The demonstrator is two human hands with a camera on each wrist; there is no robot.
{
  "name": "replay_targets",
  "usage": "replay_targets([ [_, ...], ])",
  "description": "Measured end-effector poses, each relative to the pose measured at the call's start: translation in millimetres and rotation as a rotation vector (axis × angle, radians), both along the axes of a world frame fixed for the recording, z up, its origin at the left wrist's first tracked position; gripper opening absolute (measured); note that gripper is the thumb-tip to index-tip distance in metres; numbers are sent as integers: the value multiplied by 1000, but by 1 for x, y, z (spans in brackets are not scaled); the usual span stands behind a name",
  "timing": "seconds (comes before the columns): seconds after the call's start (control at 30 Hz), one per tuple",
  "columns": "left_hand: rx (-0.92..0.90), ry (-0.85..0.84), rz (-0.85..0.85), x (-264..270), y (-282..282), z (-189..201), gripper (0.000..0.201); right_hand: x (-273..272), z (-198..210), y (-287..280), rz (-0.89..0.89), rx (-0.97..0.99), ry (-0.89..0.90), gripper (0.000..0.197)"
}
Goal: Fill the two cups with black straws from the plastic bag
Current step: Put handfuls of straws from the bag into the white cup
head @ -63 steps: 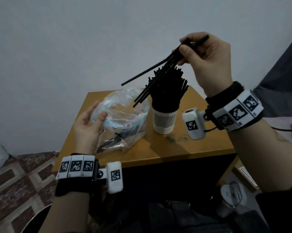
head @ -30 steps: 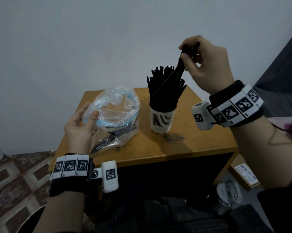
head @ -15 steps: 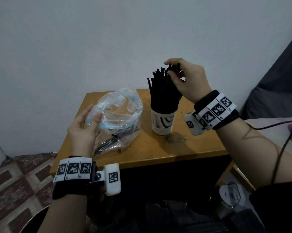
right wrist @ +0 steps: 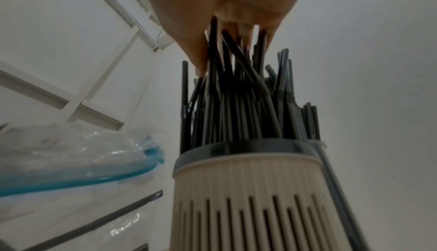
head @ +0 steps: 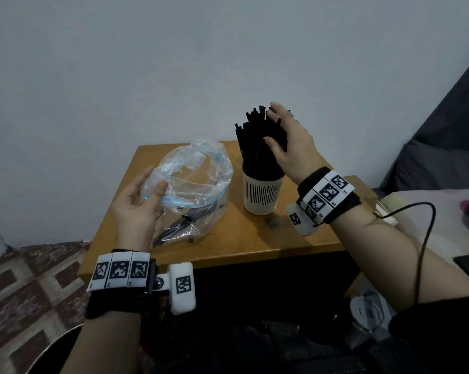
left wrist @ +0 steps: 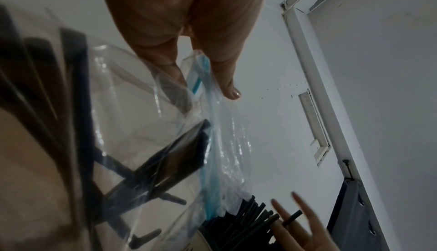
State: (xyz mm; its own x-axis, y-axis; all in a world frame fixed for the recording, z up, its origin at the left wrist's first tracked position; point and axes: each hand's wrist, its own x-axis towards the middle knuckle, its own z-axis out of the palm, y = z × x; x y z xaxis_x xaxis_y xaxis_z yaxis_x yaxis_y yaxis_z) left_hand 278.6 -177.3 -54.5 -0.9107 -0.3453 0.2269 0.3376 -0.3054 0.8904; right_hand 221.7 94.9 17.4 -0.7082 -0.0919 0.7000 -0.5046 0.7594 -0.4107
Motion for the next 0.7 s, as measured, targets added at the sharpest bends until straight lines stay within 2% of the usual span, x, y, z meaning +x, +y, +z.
replay_targets([
  [0.07,-4,-1,-6,2,0,0,41,6,-1,-4,73,-62,112,59],
  [0.13,-27,-7,-11,4,-1,0,42,4,-2,-4,49,73,208,46],
  [0.17,-42,-14,-13,4,-2,0,43,2,-4,-3,-10,186,192,40],
  [0.23,-87,-44,-11,3,-6,-1,45,2,-8,-4,-144,344,77,41],
  [0.3,-134,-74,-16,4,-8,0,46,3,-10,-6,-193,325,71,45],
  [0.37,-180,-82,-30,6,-10,0,48,13,-7,-12,-180,251,235,42],
  [0.43,-205,-80,-49,8,-11,-1,49,26,-4,-24,-67,167,386,38],
  [0.47,-214,-88,-62,10,-12,-1,50,34,-4,-33,32,136,400,37],
  [0.57,-233,-109,-88,18,-16,-3,50,53,-14,-61,283,186,218,39],
  [0.7,-232,-106,-138,29,-20,-1,54,53,-42,-82,283,408,-79,30],
])
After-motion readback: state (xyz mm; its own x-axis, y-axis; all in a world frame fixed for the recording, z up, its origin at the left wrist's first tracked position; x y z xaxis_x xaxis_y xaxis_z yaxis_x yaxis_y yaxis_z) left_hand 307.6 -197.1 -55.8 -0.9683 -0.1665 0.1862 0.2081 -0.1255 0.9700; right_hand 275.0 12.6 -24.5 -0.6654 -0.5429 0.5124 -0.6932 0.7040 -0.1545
